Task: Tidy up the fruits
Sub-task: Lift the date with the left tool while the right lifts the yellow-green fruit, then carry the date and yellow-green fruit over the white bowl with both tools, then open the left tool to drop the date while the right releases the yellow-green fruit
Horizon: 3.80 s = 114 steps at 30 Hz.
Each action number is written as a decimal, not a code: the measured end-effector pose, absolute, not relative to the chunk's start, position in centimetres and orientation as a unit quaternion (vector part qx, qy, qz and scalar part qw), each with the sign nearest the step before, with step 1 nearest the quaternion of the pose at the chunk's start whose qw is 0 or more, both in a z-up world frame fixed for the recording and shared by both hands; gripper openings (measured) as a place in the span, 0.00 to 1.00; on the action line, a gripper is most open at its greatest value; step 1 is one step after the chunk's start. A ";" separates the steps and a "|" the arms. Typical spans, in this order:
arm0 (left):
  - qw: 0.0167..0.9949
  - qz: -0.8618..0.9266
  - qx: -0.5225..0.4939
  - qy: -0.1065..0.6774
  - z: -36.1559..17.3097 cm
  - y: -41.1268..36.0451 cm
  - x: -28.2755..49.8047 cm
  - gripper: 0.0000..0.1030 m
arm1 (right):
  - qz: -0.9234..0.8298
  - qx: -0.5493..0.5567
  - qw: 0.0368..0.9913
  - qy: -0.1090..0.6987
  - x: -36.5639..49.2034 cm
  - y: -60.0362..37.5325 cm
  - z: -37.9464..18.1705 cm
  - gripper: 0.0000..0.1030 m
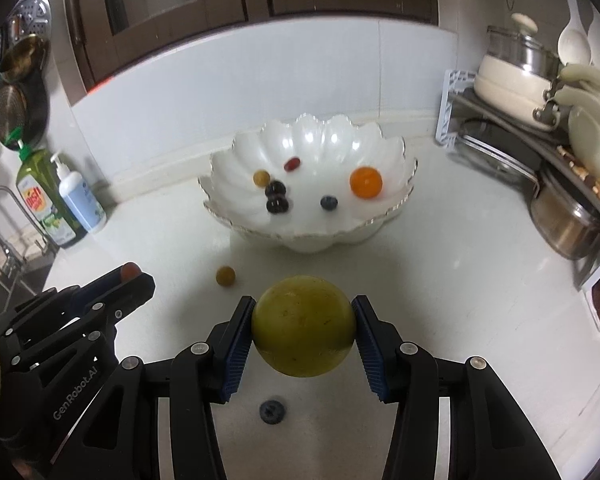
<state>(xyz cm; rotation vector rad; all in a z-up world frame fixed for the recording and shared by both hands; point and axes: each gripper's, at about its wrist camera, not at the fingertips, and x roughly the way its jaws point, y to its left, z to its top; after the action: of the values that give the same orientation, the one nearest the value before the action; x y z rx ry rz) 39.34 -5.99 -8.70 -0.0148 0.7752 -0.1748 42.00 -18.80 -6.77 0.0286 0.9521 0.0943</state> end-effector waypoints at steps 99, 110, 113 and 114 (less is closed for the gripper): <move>0.826 -0.122 0.053 0.548 -12.4 -10.9 68.8 0.33 | 0.008 -0.018 0.813 0.582 70.0 -21.7 -12.5 0.49; 0.831 -0.111 0.051 0.543 -11.7 -10.2 68.4 0.37 | -0.009 -0.043 0.825 0.563 69.7 -21.4 -11.5 0.60; 0.839 -0.101 0.058 0.531 -11.0 -10.0 67.8 0.38 | -0.015 -0.038 0.829 0.557 69.0 -21.4 -11.1 0.60; 0.842 -0.100 0.059 0.526 -10.7 -9.9 67.6 0.39 | -0.017 -0.036 0.830 0.556 68.7 -21.5 -10.9 0.60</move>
<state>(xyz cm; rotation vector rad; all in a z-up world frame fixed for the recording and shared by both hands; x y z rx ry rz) 67.62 -9.88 -10.73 0.1248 1.1117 -0.2105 68.74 -21.49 -10.91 -0.0766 1.1788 -0.0369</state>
